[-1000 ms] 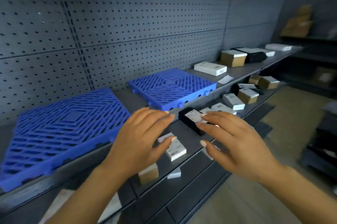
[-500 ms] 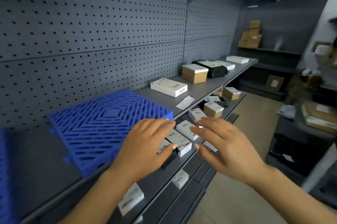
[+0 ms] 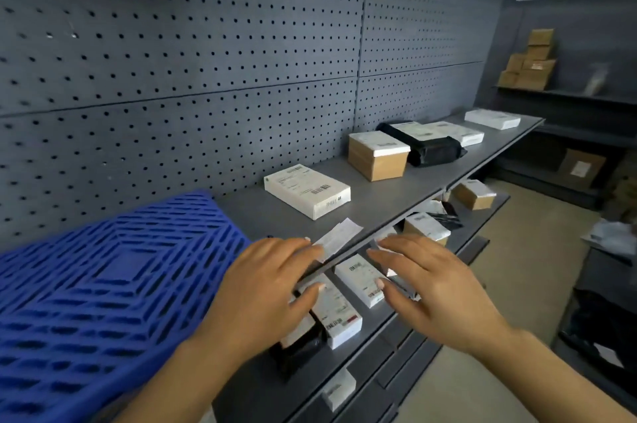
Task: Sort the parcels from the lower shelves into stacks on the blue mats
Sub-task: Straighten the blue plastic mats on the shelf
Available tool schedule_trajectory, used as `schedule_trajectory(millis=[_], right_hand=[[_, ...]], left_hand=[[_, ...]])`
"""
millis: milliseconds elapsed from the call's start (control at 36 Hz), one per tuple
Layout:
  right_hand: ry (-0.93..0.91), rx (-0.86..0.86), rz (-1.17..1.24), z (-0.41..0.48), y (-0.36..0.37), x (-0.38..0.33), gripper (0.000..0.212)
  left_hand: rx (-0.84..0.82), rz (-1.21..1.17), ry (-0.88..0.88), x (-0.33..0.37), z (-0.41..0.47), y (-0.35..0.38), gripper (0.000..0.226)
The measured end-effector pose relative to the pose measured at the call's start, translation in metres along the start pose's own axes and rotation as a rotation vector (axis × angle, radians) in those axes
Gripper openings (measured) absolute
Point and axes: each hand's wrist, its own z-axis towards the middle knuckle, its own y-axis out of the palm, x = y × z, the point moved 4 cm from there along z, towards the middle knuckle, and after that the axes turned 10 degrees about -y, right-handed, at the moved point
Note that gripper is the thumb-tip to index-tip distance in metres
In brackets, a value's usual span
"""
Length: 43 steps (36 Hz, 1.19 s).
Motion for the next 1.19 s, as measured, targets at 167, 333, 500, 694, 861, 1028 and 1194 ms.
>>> schedule_trajectory(millis=[167,333,500,694,861,1028,1194], right_hand=[[-0.117,0.005,0.126,0.010,0.038,0.064,0.035],[-0.195,0.007,0.192,0.025,0.073,0.097,0.041],[-0.268,-0.047,0.281,0.028,0.104,0.113,0.042],[-0.298,-0.076,0.361,0.022,0.119,0.124,0.042],[-0.317,-0.051,0.363,0.022,0.117,0.130,0.041],[-0.335,0.006,0.397,0.026,0.116,0.129,0.039],[-0.385,0.090,0.399,0.031,0.112,0.123,0.031]], left_hand=[[0.025,0.139,-0.122,0.008,0.024,0.026,0.046],[0.046,0.201,-0.269,0.019,0.035,0.041,0.039],[-0.008,0.288,-0.381,0.026,0.034,0.054,0.035],[0.028,0.346,-0.376,0.036,0.027,0.068,0.028],[0.118,0.350,-0.327,0.044,0.028,0.068,0.017],[0.151,0.324,-0.337,0.046,0.024,0.070,0.015],[0.148,0.338,-0.297,0.048,0.020,0.067,0.018]])
